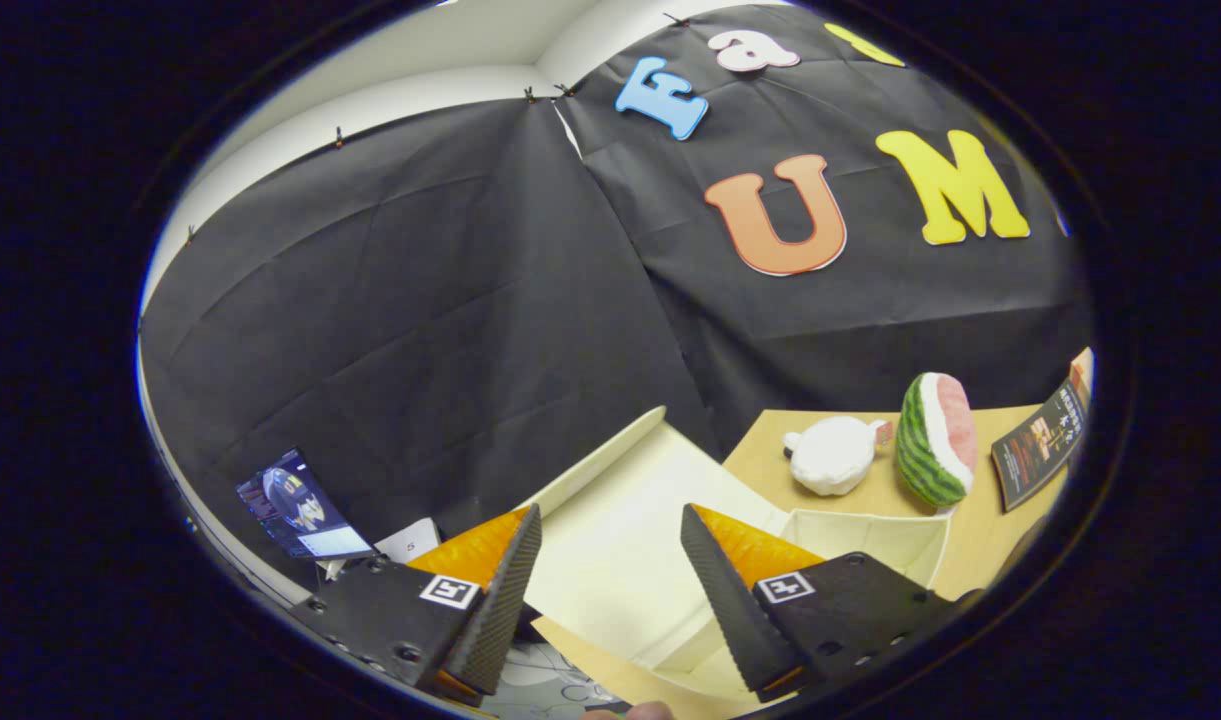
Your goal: Open the storage box then place both shoes into the box .Put the left shoe in first, then the right shoe, with the right side of both shoes facing outward in a uniform manner.
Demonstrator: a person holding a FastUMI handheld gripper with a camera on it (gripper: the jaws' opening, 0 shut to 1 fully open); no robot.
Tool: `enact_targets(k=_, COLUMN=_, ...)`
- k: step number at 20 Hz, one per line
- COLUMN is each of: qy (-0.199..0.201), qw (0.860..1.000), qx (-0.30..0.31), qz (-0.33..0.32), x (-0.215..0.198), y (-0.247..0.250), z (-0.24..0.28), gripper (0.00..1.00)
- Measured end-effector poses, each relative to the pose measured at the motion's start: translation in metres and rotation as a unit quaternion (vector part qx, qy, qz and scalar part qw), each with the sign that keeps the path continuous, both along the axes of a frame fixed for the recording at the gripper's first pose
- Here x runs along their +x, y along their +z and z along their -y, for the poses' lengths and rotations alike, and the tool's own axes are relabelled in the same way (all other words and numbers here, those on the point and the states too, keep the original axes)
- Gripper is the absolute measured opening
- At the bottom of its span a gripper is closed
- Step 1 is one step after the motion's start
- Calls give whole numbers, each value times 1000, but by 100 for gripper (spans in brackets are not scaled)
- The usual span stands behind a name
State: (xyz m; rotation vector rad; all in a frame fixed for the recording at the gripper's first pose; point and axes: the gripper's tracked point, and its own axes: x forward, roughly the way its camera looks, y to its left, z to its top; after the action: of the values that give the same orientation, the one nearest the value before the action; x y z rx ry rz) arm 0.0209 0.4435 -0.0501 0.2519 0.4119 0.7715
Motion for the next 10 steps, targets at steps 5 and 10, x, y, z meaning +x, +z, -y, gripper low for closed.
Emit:
enact_targets(k=5, qy=-58, qw=996, qx=-36, qz=50, x=3, y=9, z=65, gripper=93)
enact_targets(k=10, qy=-122, qw=986, qx=-67, qz=88, x=4, y=21, z=170, gripper=95)
